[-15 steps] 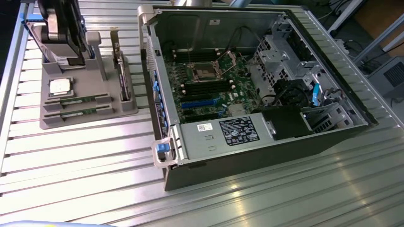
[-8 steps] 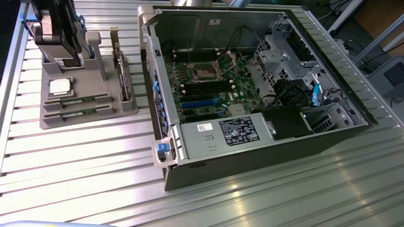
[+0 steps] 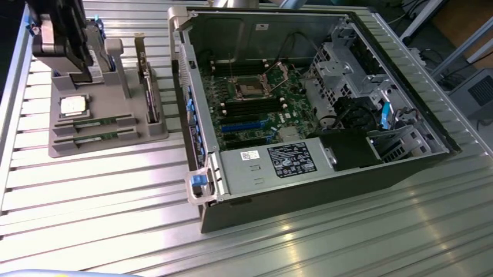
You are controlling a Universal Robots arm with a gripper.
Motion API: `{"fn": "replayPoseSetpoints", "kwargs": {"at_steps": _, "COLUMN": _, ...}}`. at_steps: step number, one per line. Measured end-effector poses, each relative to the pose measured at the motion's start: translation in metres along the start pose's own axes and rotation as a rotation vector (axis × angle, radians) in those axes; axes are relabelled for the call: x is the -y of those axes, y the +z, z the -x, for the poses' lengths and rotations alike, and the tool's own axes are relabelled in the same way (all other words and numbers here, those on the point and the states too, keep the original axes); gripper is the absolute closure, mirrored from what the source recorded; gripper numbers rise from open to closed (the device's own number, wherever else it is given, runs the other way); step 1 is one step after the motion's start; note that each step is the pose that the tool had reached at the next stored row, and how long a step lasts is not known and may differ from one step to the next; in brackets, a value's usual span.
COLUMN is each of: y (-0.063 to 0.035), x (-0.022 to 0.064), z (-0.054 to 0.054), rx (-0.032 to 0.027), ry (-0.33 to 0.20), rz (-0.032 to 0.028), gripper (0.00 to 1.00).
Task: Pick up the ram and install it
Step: 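Pick up the ram and move it above insertion slot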
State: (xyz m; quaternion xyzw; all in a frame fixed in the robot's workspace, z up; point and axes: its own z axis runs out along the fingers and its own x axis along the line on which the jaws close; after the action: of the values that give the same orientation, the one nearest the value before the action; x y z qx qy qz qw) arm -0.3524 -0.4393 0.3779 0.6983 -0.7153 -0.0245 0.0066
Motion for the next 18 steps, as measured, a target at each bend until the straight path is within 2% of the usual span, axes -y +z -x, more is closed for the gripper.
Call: {"fn": "replayPoseSetpoints", "kwargs": {"at_steps": 18, "y": 0.0042, "x": -0.0183, "z": -0.001, "rx": 0.0, "ry": 0.0, "rz": 0.0, "gripper": 0.64}}
